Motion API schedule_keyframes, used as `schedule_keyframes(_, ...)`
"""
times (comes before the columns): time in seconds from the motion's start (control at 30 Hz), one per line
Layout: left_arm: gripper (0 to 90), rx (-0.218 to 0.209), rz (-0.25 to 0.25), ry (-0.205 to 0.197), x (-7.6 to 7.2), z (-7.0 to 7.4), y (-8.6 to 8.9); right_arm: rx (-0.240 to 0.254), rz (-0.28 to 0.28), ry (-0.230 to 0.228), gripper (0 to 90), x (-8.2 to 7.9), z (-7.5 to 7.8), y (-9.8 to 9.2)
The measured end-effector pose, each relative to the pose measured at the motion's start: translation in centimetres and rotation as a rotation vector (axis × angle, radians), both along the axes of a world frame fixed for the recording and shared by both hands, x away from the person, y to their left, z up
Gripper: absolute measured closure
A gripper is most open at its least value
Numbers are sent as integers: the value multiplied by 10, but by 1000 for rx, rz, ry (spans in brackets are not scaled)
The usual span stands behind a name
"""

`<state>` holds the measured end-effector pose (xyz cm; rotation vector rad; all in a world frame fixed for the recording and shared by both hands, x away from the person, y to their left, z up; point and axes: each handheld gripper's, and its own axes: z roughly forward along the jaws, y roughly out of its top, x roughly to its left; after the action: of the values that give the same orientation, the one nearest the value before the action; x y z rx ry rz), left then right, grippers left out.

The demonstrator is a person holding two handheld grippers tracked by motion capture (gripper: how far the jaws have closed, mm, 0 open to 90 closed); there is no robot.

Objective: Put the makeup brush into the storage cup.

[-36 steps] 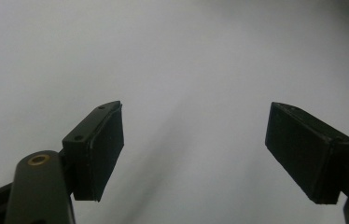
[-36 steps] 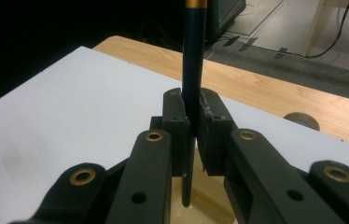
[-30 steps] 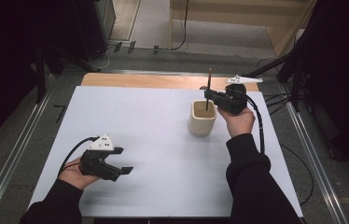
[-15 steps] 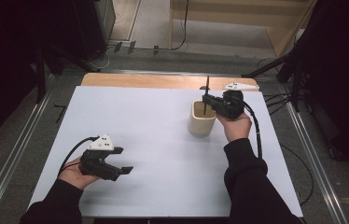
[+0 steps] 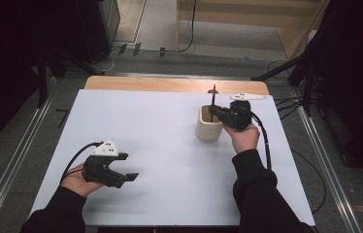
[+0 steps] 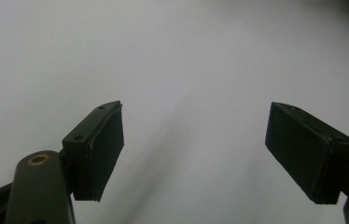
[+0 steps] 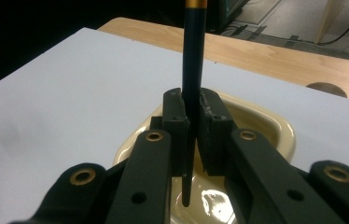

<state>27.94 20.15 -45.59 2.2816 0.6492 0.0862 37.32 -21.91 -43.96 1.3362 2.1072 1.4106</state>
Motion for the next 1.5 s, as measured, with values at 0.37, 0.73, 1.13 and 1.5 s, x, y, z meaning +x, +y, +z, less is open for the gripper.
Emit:
schedule_keyframes(0.37,202,1,-2,-3,1,0,0,5,3,10,835,-2,-2,0)
schedule_keyframes(0.73,199,-2,-4,-7,1,1,0,-18,-10,-55,525,-8,6,1)
schedule_keyframes(1.13,199,-2,-4,-5,1,1,0,-41,25,-64,365,-16,15,5)
schedule_keyframes(1.5,199,2,-3,-2,2,1,1,-24,71,-26,324,-27,15,9)
